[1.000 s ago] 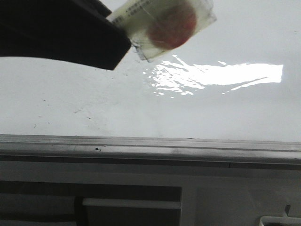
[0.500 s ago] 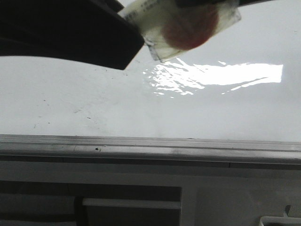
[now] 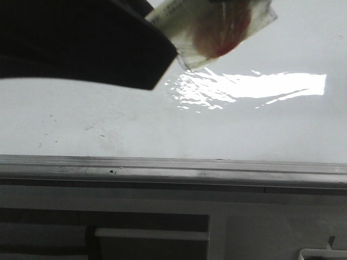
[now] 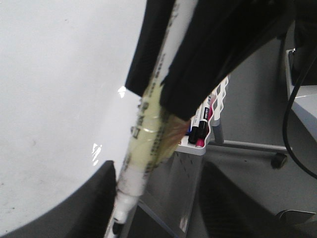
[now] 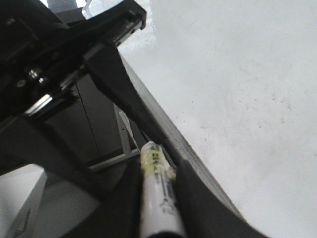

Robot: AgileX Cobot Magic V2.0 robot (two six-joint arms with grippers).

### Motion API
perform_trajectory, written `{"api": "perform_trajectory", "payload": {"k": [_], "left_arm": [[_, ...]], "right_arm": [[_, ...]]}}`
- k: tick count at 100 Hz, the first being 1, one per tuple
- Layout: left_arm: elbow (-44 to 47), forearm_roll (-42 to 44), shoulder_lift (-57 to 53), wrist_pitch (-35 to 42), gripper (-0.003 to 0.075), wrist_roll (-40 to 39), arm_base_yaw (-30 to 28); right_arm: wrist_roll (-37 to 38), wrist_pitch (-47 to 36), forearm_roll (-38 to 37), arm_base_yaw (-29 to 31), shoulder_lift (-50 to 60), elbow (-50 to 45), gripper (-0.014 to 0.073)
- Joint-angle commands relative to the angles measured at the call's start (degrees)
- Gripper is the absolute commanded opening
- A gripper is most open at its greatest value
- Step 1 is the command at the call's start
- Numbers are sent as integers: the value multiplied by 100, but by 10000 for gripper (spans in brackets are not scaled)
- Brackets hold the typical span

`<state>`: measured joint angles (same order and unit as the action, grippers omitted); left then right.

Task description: Write number 5 on whiteboard

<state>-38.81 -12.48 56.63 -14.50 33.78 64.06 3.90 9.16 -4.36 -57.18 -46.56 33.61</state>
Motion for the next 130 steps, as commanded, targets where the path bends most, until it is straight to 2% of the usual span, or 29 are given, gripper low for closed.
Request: {"api": "perform_trajectory", "payload": {"k": [1, 10, 24, 45, 59, 74, 88, 130], "left_arm": [[-167, -184, -214, 362, 549, -71, 35], [-167, -184, -463, 362, 542, -266, 35], [-145, -169, -1238, 362, 466, -878, -31], [290, -161, -2379, 468, 351, -1639, -861], [661, -161, -2874, 640, 200, -1964, -1795], [881, -543, -3018, 640, -20, -2130, -2686], [923, -786, -3018, 603, -20, -2130, -3067], [923, -786, -3018, 452, -20, -2130, -3091]], "right_arm": [[-19, -309, -382, 92, 24, 183, -67], [-19, 32, -702, 188, 24, 192, -58], [-19, 658, -1393, 432, 24, 192, -58], [-19, 521, -1944, 612, 24, 310, -58], [-19, 561, -2642, 807, -53, 494, -59], [-19, 593, -2921, 1079, -324, 717, -60], [-19, 583, -2957, 1104, -569, 911, -60], [45, 620, -3233, 1314, -1388, 1355, -60]]}}
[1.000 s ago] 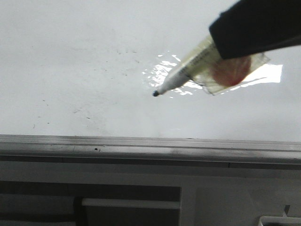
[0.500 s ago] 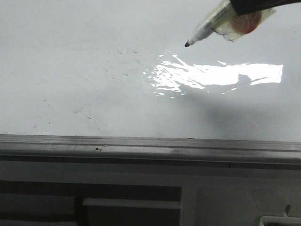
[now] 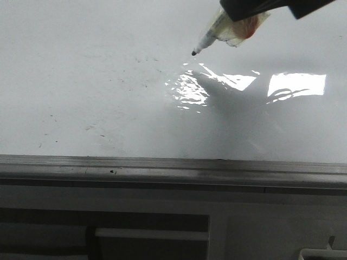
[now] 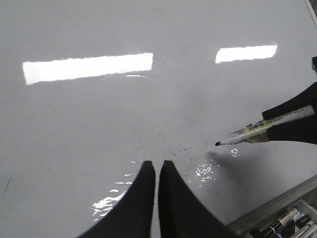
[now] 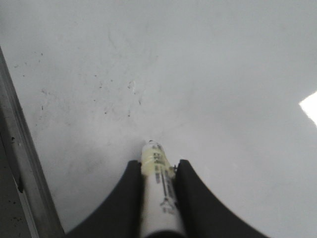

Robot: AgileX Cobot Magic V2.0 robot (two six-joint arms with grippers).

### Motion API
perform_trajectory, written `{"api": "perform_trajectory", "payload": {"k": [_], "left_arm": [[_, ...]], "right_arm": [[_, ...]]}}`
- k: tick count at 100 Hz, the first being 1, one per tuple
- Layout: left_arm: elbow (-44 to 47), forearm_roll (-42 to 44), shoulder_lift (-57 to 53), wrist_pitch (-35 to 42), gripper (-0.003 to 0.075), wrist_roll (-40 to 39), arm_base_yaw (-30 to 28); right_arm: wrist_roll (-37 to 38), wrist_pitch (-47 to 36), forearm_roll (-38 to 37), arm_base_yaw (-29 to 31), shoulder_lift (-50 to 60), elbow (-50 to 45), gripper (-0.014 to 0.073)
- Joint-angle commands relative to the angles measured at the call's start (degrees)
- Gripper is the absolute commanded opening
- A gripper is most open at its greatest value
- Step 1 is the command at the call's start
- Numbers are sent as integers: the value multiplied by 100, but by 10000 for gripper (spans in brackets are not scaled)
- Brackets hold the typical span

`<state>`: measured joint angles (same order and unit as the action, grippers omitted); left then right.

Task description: Write number 5 on whiteboard

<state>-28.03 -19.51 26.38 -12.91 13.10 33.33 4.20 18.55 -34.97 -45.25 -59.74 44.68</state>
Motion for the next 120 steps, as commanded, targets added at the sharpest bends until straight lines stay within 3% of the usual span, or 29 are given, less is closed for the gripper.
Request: {"api": "perform_trajectory", "payload": {"k": [1, 56, 90, 120], "left_arm": [[-154, -84, 7, 266, -20, -63, -19], [-154, -84, 7, 113, -20, -52, -19], [-154, -84, 7, 113, -20, -52, -19], [-154, -84, 7, 113, -20, -52, -19]], "right_arm": [[15, -320, -173, 124, -81, 262, -60], [322, 104, 36, 433, -448, 324, -60], [431, 306, 452, -9, -448, 66, -60], [1324, 1360, -220, -9, -223, 66, -60]]}}
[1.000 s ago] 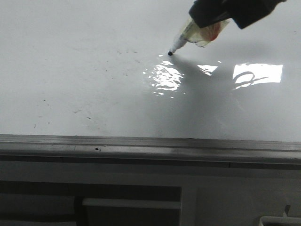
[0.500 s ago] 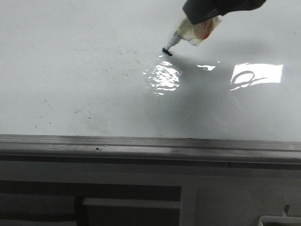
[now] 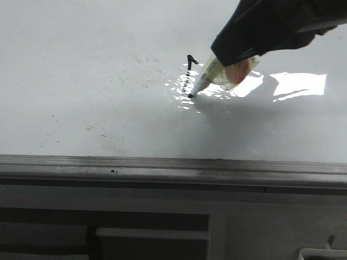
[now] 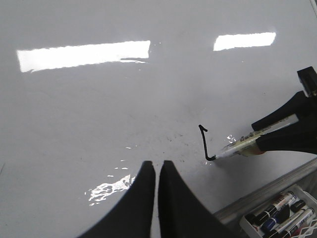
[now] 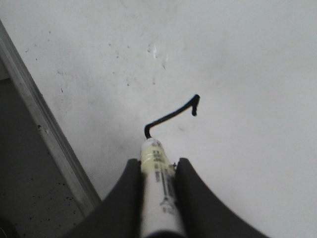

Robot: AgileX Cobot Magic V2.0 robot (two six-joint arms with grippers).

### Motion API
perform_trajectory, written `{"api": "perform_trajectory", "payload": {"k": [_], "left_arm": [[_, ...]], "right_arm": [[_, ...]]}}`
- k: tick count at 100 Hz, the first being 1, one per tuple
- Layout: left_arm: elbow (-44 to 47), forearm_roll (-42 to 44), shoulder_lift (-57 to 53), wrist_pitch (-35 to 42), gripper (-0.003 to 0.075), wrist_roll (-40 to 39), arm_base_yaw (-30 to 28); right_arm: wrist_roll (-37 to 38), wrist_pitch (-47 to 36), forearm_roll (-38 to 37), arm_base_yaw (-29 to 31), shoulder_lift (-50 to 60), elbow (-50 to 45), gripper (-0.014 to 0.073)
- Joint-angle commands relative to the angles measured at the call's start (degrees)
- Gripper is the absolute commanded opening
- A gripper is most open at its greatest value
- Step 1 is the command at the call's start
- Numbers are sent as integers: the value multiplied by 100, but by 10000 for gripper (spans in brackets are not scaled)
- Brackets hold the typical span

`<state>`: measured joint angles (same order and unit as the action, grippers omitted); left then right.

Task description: Write number 5 on whiteboard

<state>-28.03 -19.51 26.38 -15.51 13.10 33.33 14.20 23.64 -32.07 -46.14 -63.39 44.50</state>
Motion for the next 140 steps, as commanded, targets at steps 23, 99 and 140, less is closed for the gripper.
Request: {"api": "perform_trajectory", "payload": {"k": [23, 99, 140], "left_arm": [[-154, -74, 7, 373, -20, -52, -19], [-154, -63, 7, 373, -20, -11, -19], [-154, -63, 7, 433, -20, -11, -19]], "right_arm": [[335, 1194, -83, 80, 562, 72, -60], [311, -90, -369, -465, 546, 306, -60], [311, -167, -871, -281, 393, 341, -60]]}}
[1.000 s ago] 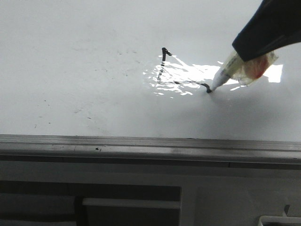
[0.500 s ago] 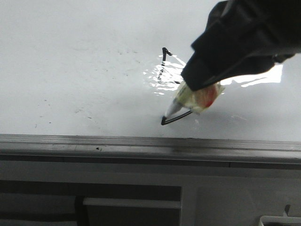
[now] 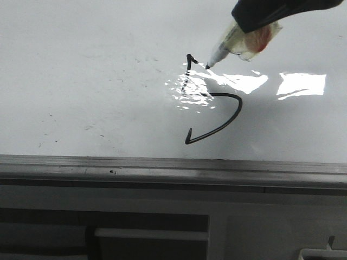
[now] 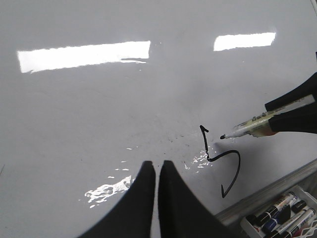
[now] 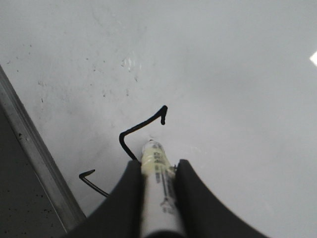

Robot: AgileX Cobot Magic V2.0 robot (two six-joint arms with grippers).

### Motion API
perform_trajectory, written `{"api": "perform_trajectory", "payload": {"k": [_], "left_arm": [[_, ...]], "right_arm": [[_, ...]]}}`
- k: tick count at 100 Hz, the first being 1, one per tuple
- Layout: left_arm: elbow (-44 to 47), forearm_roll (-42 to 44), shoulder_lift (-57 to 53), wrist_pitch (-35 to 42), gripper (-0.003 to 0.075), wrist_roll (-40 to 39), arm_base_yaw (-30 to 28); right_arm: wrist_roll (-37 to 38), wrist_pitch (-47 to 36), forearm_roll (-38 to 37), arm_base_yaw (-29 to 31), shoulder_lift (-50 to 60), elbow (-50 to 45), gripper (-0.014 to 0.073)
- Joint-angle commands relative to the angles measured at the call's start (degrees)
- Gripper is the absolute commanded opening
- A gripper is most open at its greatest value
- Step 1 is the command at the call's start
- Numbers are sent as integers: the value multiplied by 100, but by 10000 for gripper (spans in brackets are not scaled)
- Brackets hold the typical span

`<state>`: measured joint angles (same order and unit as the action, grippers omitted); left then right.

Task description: Write number 5 on whiteboard

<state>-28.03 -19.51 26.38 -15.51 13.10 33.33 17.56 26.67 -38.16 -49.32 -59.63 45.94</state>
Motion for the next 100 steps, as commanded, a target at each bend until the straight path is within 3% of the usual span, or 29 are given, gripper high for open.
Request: {"api": "perform_trajectory", "payload": {"k": [1, 56, 100], "left_arm": [[-154, -63, 7, 433, -20, -11, -19], [-154, -63, 7, 433, -20, -11, -19], [-154, -63, 7, 433, -20, -11, -19]], "right_arm": [[-25, -484, -271, 37, 13, 197, -60], [224, -814, -637, 90, -188, 219, -60], [227, -430, -648, 102, -424, 219, -60]]}}
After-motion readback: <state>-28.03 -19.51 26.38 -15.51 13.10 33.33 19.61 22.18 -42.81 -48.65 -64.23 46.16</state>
